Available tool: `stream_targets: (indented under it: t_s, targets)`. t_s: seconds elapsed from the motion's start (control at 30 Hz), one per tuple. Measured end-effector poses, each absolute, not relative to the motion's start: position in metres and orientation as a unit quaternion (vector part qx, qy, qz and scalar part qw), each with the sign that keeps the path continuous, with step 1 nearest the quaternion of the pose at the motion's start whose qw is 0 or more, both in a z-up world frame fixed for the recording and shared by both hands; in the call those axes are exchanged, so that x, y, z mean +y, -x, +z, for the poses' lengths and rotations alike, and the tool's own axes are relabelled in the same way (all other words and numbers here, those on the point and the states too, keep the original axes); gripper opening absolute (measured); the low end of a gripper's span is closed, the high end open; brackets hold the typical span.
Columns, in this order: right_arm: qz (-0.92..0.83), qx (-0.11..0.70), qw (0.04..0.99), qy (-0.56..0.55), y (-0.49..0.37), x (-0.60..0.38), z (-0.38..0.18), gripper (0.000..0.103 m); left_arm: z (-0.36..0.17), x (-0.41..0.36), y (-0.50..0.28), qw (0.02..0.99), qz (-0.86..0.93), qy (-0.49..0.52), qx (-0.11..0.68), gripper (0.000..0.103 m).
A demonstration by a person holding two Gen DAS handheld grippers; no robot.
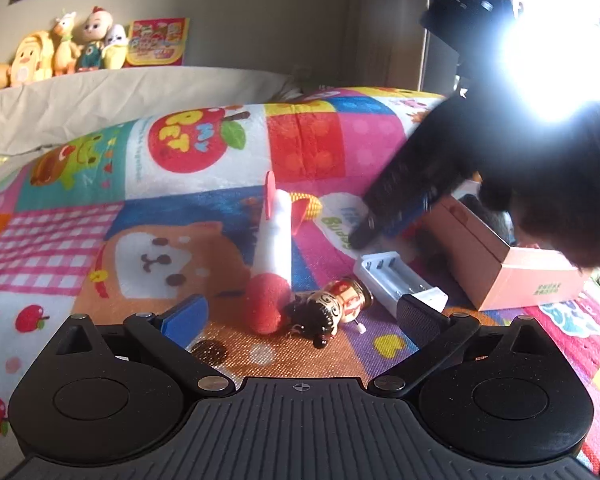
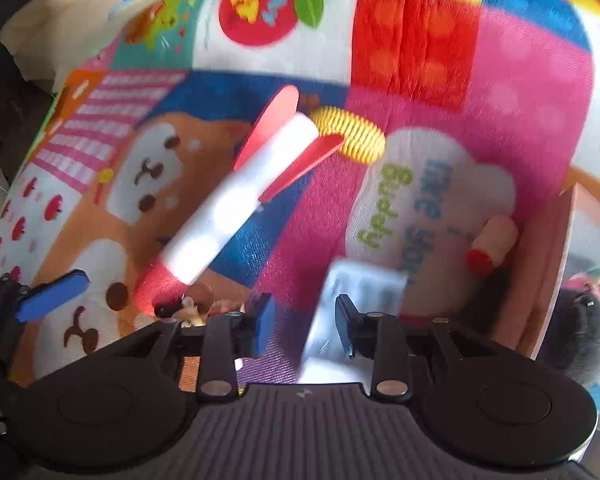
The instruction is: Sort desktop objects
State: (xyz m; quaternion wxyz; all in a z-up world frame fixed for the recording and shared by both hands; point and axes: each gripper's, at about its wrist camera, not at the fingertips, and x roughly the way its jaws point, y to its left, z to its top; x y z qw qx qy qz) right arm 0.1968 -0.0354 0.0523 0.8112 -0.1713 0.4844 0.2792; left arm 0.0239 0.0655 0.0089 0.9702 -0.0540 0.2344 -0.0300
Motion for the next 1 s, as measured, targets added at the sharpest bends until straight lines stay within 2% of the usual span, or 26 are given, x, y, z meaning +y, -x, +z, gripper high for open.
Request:
stream_targets:
  t_s: [0.07,0.23,0.4,0.47,0.5,0.6,0.73,1.0]
  targets:
    - [0.252,0.475,0.827,0.162,-0.210,-0.038,0.058,0.038,0.009,0.066,-0.023,0.971,-0.031,0.055,0.231,0.103]
    - [0.216,0.476,0.837,0.159,-0.236,-0.046,0.056,0.037,0.009,0.071,-0.024,0.970,-0.034,0.070,0.232,0.103]
    - [0.155,0.425,0.860,0.235,-0.247,-0.047,0.051,0.026,0.009,0.070,-0.023,0.970,-0.032,0.069,0.232,0.103]
    - [0.137,0.442,0.850,0.252,-0.266,-0.041,0.033,0.011,0.008,0.071,-0.023,0.970,-0.032,0.070,0.232,0.103]
    - [0.131,0.443,0.846,0.267,-0.269,-0.037,0.027,0.009,0.008,0.072,-0.024,0.970,-0.031,0.071,0.232,0.103]
    - [0.109,0.417,0.843,0.320,-0.272,-0.027,0.014,0.009,0.008,0.073,-0.024,0.969,-0.032,0.075,0.233,0.103]
    - [0.106,0.417,0.837,0.339,-0.274,-0.026,0.013,0.009,0.008,0.075,-0.024,0.968,-0.032,0.080,0.234,0.103]
    - [0.188,0.477,0.802,0.307,-0.224,-0.043,0.033,0.008,0.008,0.075,-0.024,0.968,-0.031,0.082,0.234,0.103]
